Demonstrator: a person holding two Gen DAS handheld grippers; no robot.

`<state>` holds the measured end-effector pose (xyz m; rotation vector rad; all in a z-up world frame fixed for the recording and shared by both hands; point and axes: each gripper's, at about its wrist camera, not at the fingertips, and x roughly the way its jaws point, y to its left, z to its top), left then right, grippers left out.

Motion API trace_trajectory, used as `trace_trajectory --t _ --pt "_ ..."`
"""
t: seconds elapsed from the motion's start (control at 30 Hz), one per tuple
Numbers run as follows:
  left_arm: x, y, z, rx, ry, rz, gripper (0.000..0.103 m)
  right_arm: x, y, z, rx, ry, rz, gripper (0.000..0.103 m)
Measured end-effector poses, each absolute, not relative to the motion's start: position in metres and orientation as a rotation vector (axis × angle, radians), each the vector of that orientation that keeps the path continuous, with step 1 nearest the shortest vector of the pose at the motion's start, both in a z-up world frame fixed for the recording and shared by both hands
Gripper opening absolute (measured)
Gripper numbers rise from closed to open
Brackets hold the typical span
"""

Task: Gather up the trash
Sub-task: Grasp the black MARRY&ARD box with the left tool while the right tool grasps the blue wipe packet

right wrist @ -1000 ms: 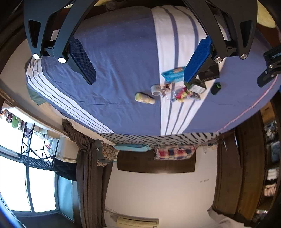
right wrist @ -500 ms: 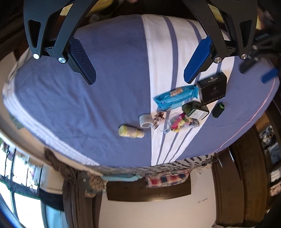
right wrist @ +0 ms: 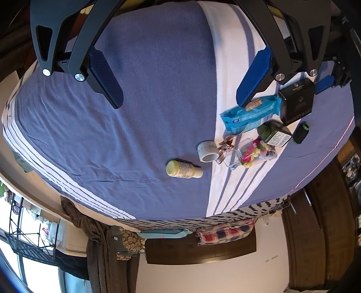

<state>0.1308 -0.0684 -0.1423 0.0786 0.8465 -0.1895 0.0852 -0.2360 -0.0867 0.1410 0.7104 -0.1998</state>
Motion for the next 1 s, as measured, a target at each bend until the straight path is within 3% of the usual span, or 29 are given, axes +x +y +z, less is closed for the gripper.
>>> trace_trajectory --t 0.2,0.3,1.0 --pt "0.144 -0.071 -0.144 0.08 0.844 -0.168 0.091 0.097 -0.236 -0.092 0.144 0.72 -0.184 0.1" --pt "0.143 -0.065 -0.143 0.074 0.841 -0.18 0.083 0.104 -0.232 -0.095 0.146 0.729 -0.174 0.1" --pt "0.153 0.004 -0.142 0.053 0.813 -0.147 0.081 0.168 -0.162 -0.131 0.111 0.825 -0.039 0.1"
